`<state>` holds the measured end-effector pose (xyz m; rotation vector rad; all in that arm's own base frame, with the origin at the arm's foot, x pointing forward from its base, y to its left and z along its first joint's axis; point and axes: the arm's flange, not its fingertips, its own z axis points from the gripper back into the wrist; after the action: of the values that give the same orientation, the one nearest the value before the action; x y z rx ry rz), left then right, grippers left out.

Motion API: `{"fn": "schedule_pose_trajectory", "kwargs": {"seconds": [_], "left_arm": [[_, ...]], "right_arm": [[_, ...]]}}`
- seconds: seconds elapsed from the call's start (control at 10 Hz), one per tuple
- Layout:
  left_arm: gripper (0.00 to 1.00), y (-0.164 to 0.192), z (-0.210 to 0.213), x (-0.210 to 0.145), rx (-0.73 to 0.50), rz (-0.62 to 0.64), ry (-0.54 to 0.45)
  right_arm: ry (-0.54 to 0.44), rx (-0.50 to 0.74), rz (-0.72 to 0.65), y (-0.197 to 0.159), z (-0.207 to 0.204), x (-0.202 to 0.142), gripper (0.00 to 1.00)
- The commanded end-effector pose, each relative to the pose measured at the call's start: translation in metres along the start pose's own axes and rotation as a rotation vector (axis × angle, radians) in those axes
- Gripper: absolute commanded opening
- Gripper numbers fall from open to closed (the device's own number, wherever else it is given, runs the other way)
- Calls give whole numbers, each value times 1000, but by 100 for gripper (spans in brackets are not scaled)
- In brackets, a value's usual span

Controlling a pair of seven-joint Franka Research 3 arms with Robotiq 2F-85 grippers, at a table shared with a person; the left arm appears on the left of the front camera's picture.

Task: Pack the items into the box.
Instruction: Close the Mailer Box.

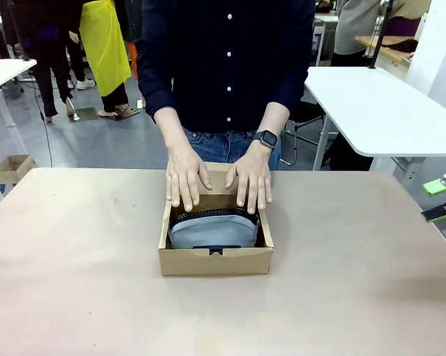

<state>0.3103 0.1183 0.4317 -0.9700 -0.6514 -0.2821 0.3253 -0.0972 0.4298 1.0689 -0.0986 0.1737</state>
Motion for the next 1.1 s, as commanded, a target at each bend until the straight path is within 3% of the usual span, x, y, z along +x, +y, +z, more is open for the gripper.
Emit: {"fn": "schedule_pose_trajectory", "kwargs": {"seconds": [0.0, 0.5, 0.7, 0.9, 1.0], "left_arm": [[100, -4, -1, -1, -14, 6, -18], [100, 0, 0, 0, 0, 0, 0], [100, -1, -38, 27, -13, -9, 52], [100, 12, -92, 58, 30, 11, -29], [100, 21, -120, 66, -72, 26, 38]], "right_arm": [[9, -2, 20, -1, 4, -4, 100], [0, 0, 0, 0, 0, 0, 100], [116, -31, 70, 11, -38, 39, 100], [198, -93, 123, 13, -104, 91, 100], [230, -38, 185, 11, -132, 106, 100]]}}
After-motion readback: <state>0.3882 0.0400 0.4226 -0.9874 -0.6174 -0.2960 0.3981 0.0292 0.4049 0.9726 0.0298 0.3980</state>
